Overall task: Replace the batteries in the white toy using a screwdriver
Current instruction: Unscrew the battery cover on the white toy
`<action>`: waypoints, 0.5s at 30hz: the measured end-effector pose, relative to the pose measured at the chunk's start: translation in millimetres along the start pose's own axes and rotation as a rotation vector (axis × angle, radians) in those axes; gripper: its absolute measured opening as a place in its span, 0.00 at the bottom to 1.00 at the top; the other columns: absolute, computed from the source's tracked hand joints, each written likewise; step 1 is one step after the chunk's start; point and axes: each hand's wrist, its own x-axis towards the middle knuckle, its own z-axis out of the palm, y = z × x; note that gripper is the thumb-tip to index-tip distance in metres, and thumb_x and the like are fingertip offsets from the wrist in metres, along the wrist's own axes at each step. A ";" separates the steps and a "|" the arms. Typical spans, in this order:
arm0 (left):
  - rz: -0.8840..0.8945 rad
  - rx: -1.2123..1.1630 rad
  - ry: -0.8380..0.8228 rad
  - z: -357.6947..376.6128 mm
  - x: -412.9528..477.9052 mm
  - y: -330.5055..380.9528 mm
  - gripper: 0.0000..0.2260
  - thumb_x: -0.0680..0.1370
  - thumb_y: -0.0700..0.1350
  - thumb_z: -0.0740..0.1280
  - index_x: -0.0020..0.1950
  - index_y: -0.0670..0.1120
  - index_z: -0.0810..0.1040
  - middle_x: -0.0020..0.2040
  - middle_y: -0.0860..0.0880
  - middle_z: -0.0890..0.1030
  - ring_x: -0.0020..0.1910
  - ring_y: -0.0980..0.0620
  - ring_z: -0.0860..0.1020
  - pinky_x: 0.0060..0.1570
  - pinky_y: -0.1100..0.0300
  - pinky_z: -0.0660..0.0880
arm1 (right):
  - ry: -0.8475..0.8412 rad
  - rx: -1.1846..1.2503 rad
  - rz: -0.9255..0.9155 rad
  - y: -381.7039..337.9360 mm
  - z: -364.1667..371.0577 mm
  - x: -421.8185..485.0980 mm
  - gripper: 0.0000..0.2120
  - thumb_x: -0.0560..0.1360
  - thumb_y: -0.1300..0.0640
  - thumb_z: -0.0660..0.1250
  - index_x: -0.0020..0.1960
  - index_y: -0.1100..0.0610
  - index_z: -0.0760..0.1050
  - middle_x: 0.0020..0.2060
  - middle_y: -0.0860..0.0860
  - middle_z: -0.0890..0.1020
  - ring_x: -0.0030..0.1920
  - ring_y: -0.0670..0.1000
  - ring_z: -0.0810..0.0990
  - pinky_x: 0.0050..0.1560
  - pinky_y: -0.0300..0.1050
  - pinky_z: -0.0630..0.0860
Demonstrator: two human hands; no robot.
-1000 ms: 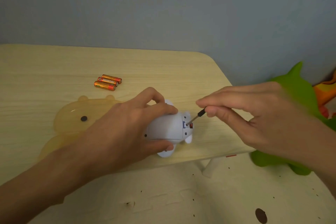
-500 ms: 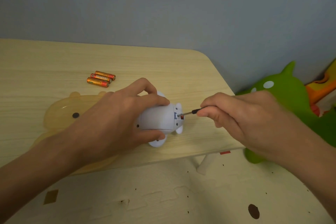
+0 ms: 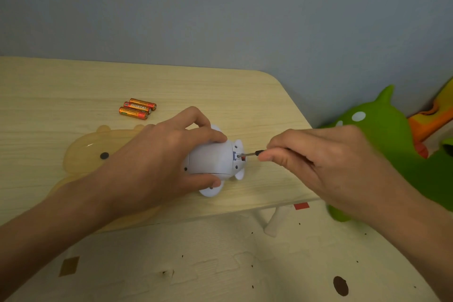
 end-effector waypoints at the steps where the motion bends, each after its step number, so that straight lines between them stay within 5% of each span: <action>1: 0.001 0.000 0.000 -0.4 -0.1 0.5 0.30 0.69 0.71 0.63 0.69 0.63 0.75 0.63 0.64 0.68 0.47 0.50 0.79 0.40 0.55 0.78 | 0.010 0.025 -0.003 -0.5 0.1 -0.7 0.17 0.84 0.48 0.65 0.48 0.59 0.86 0.35 0.51 0.86 0.30 0.54 0.83 0.30 0.51 0.80; 5: 0.000 -0.001 0.006 -0.9 0.3 2.2 0.30 0.68 0.71 0.62 0.69 0.63 0.76 0.62 0.64 0.68 0.48 0.50 0.79 0.41 0.53 0.79 | -0.003 0.074 -0.021 0.2 -2.0 -1.9 0.06 0.82 0.64 0.73 0.56 0.59 0.87 0.46 0.51 0.88 0.41 0.52 0.87 0.42 0.49 0.84; 8: -0.003 -0.001 0.003 -0.4 0.6 1.6 0.30 0.68 0.71 0.62 0.69 0.64 0.75 0.62 0.65 0.68 0.48 0.50 0.79 0.41 0.54 0.78 | 0.018 0.040 -0.005 -0.6 -2.1 -1.5 0.06 0.81 0.57 0.73 0.52 0.57 0.88 0.40 0.48 0.89 0.35 0.47 0.85 0.37 0.44 0.82; 12: -0.007 0.009 -0.004 0.5 0.4 0.0 0.31 0.68 0.72 0.62 0.70 0.64 0.74 0.63 0.65 0.67 0.48 0.50 0.78 0.41 0.55 0.78 | 0.005 -0.113 0.014 -4.4 3.8 1.4 0.32 0.83 0.37 0.59 0.34 0.59 0.81 0.21 0.50 0.77 0.20 0.55 0.74 0.22 0.47 0.73; 15: -0.006 0.009 -0.011 0.0 1.0 1.2 0.31 0.68 0.72 0.62 0.70 0.64 0.74 0.62 0.65 0.67 0.48 0.51 0.78 0.41 0.55 0.78 | 0.008 -0.175 0.027 -4.6 8.9 -1.0 0.35 0.84 0.36 0.54 0.30 0.59 0.73 0.19 0.50 0.71 0.18 0.57 0.68 0.19 0.46 0.68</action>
